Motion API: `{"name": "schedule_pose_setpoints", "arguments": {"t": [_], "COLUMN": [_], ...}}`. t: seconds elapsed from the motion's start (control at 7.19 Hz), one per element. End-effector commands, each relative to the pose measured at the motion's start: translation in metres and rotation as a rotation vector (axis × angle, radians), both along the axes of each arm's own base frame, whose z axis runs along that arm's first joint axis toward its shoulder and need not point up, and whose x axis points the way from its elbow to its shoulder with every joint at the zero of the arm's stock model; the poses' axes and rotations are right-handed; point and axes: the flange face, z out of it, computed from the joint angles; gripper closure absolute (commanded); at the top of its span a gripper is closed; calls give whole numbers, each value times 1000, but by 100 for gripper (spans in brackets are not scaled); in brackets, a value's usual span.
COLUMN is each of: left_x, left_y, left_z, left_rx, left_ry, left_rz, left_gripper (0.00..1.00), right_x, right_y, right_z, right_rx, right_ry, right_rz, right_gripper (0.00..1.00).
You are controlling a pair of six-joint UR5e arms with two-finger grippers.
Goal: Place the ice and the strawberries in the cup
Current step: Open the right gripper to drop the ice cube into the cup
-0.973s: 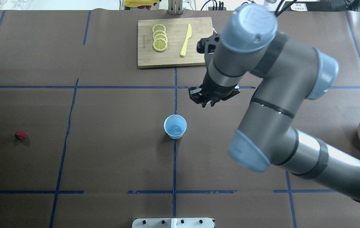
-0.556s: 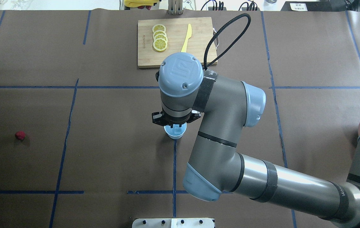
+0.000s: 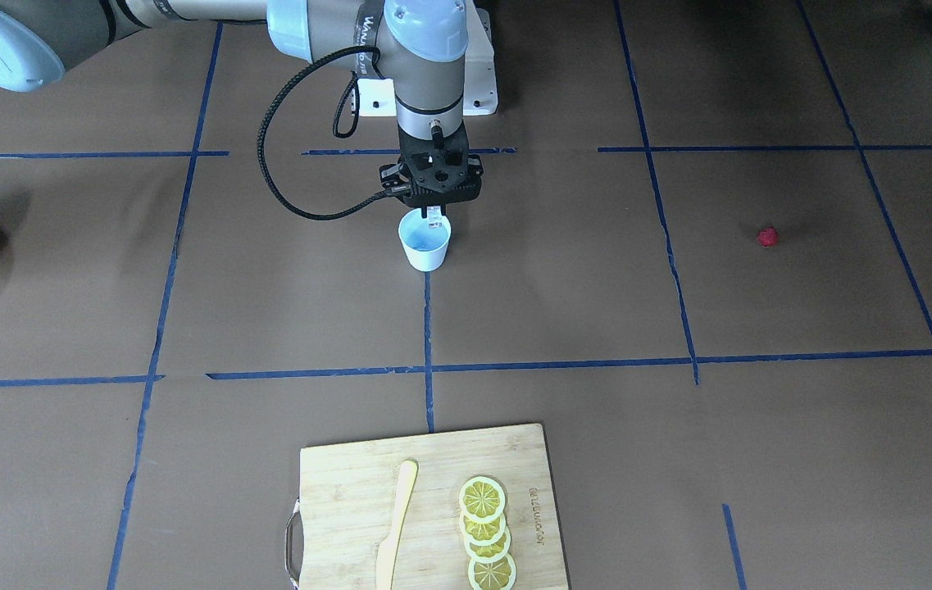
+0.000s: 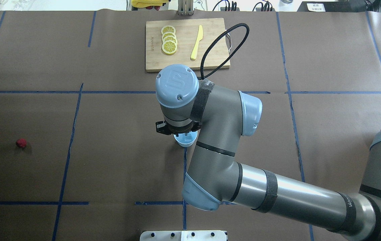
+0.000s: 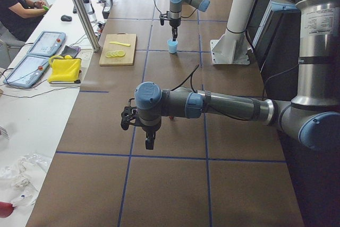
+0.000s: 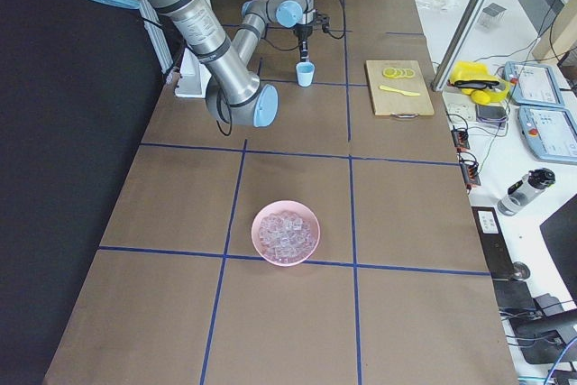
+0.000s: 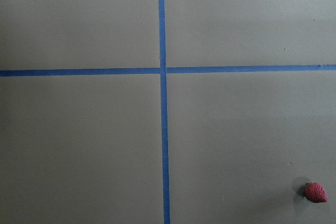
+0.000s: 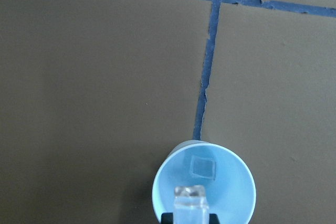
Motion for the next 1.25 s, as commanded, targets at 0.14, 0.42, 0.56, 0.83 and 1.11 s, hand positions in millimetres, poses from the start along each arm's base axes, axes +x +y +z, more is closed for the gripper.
{"name": "schedule_pose_setpoints", "arguments": {"t": [0.14, 0.42, 0.56, 0.83, 1.11], "left_x": [1, 0, 0, 0, 0], "left_y": [0, -1, -1, -1, -1], "left_z": [0, -1, -1, -1, -1], "left_rx": [1, 2, 2, 2, 2], "left_ry": [1, -1, -1, -1, -1], "left_rz": [1, -1, -1, -1, -1], "left_gripper": [0, 0, 0, 0, 0], "right_x": [-1, 3, 3, 3, 5], "right_y": [-1, -1, -1, -1, -1], "right_z": [5, -1, -2, -5, -9], "right_rx": [15, 19, 18, 13, 16], "right_ry": [11, 1, 0, -5, -11], "right_rz": [-7, -4, -3, 5, 6], "right_gripper": [2, 1, 1, 1, 1]}}
